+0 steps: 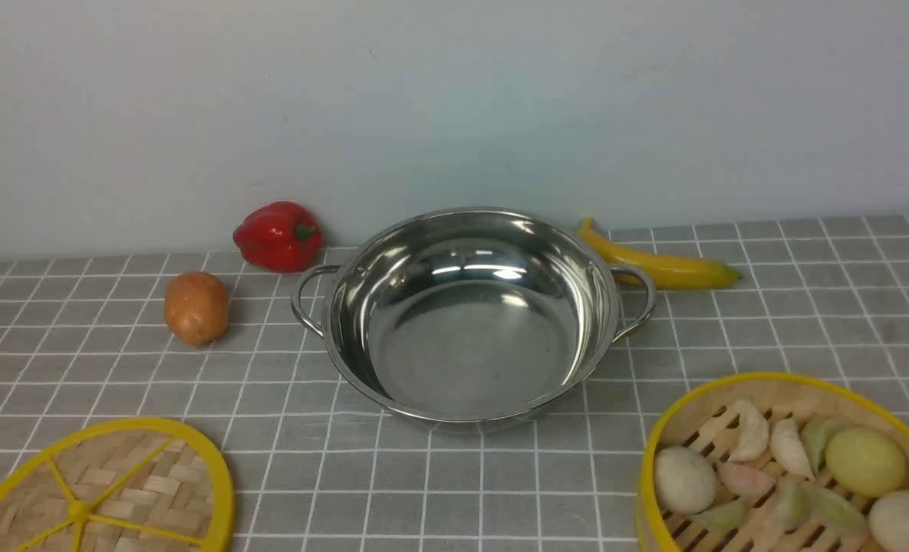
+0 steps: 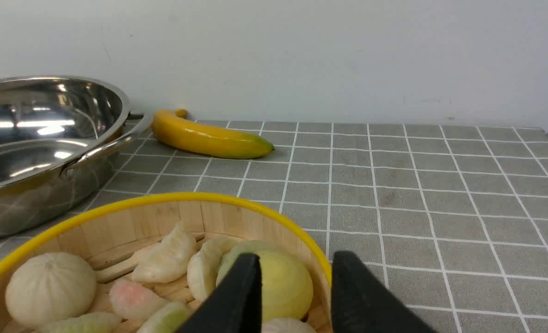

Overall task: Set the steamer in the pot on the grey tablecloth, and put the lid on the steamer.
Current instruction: 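Reach for and grasp the rim of the bamboo steamer holding the buns with the right gripper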

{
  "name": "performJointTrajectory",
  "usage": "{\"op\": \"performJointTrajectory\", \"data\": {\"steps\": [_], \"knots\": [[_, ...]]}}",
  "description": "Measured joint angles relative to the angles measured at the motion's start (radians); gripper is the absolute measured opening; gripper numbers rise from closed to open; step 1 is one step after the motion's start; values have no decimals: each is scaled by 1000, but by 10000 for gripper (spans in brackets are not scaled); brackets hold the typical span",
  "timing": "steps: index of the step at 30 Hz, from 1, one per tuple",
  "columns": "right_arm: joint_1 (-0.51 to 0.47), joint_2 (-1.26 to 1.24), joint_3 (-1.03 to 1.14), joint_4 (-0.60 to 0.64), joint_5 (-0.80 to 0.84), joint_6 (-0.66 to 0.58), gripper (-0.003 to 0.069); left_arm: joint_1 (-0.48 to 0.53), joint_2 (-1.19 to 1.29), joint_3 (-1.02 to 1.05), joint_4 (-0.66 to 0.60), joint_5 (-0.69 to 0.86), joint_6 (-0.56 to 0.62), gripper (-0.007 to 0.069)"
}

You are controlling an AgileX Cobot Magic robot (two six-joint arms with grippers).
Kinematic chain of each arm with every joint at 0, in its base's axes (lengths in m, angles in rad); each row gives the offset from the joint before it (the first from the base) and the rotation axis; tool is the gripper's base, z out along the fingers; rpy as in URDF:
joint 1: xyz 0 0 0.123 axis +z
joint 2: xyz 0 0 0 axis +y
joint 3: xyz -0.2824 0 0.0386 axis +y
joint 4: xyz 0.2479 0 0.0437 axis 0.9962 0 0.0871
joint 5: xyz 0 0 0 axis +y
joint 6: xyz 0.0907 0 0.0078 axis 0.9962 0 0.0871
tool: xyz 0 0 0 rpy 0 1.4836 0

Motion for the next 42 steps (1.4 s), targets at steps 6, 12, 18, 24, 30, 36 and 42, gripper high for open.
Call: {"op": "performJointTrajectory", "data": {"steps": [6, 12, 18, 24, 30, 36, 42], "knots": [[0, 0, 0, 0, 0, 0, 243, 0, 0, 0, 0, 0, 0, 243], [0, 0, 0, 0, 0, 0, 243, 0, 0, 0, 0, 0, 0, 243], [0, 0, 0, 0, 0, 0, 243, 0, 0, 0, 0, 0, 0, 243], [0, 0, 0, 46, -47, 70, 243, 0, 0, 0, 0, 0, 0, 243], [0, -1, -166, 97, 77, 137, 243, 0, 0, 0, 0, 0, 0, 243], [1, 0, -337, 149, 135, 86, 243, 0, 0, 0, 0, 0, 0, 243], [1, 3, -359, 321, 101, 81, 243, 0, 0, 0, 0, 0, 0, 243]]}}
